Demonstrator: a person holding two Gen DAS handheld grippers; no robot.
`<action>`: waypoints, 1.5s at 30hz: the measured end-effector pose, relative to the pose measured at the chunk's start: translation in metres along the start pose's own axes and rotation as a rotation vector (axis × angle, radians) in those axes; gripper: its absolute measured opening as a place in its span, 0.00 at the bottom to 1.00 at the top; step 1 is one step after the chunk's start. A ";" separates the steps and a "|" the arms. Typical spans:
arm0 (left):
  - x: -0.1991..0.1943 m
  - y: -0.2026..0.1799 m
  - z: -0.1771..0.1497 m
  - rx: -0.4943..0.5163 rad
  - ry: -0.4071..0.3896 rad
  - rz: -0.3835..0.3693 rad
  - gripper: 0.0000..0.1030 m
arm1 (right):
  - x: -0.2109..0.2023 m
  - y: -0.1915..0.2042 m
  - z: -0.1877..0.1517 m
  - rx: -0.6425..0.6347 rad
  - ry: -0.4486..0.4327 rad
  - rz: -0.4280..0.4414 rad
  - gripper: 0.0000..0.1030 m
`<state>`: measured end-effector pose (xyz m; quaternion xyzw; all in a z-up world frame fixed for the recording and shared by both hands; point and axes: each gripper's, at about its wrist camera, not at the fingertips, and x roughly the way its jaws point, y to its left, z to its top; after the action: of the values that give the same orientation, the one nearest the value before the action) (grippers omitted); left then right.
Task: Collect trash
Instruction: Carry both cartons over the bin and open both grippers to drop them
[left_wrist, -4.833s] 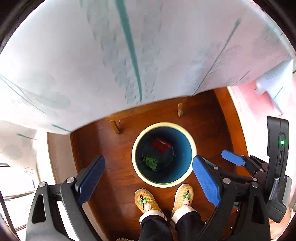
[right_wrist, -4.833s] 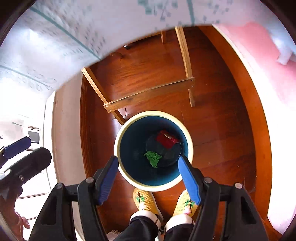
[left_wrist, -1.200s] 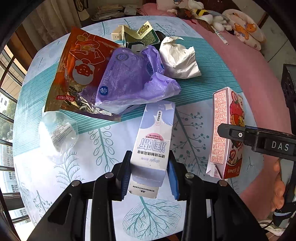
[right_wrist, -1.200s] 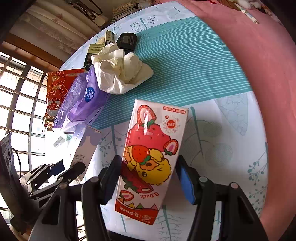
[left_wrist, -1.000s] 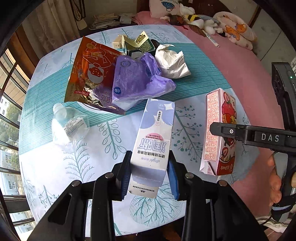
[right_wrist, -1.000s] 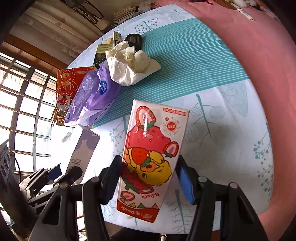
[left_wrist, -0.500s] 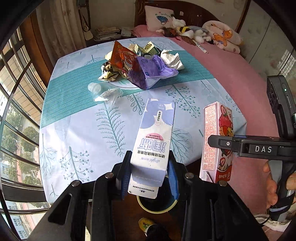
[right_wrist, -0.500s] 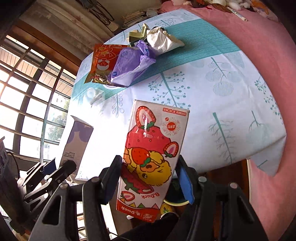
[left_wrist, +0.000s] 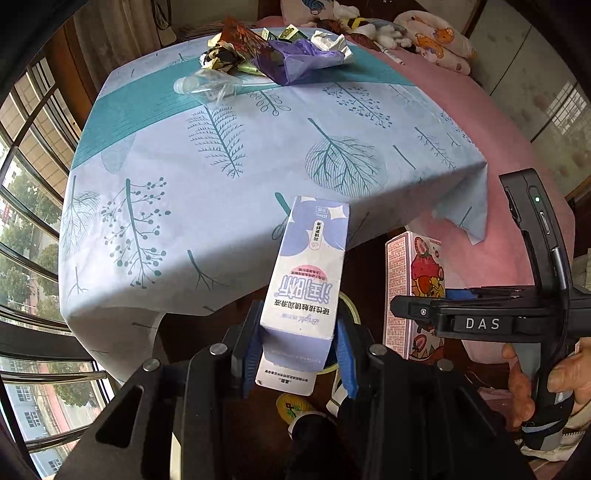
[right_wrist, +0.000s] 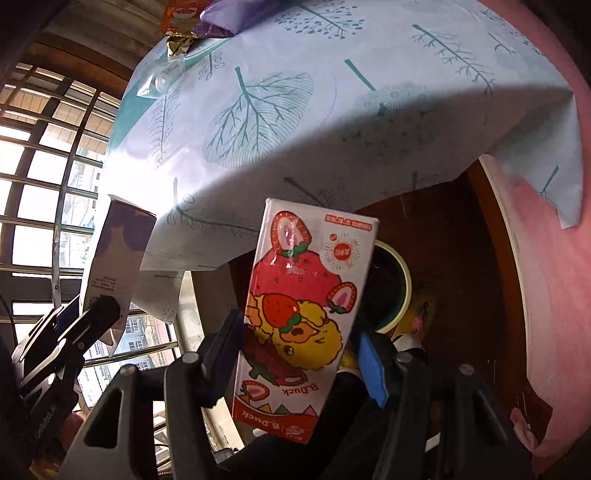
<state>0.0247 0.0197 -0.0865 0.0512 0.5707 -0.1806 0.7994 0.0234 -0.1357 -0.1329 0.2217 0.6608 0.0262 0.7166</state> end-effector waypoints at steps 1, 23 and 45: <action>0.008 -0.003 -0.005 0.004 0.012 0.000 0.33 | 0.010 -0.004 -0.003 0.009 0.013 -0.002 0.56; 0.230 0.002 -0.071 -0.154 0.243 0.080 0.78 | 0.233 -0.118 -0.015 0.133 0.130 -0.024 0.71; 0.108 -0.006 -0.016 -0.164 0.036 0.161 0.85 | 0.113 -0.060 -0.012 -0.107 -0.129 -0.016 0.71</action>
<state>0.0388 -0.0062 -0.1919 0.0346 0.5919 -0.0677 0.8024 0.0107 -0.1491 -0.2598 0.1789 0.6128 0.0416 0.7686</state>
